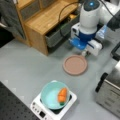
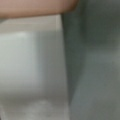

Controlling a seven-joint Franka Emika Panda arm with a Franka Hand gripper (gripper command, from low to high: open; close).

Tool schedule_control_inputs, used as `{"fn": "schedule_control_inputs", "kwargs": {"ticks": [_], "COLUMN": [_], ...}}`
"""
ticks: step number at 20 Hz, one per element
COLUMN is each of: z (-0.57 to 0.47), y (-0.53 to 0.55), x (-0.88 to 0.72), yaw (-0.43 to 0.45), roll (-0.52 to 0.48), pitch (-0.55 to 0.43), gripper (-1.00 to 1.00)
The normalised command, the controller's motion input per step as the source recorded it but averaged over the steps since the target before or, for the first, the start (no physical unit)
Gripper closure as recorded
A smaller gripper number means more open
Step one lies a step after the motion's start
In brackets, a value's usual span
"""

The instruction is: Pick up the pan. Place the pan on the table. Pick up the bowl. Place the bowl on the stove.

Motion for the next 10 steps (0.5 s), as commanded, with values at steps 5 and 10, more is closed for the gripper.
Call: {"fn": "schedule_control_inputs", "kwargs": {"ticks": [5,10], "z": [-0.06,-0.05], "y": [0.00,0.01], "x": [-0.07,-0.06], "yaw": [0.125,0.114], "roll": [-0.034,-0.024], "pitch": [-0.125,-0.113], "gripper": [1.00,1.00]}}
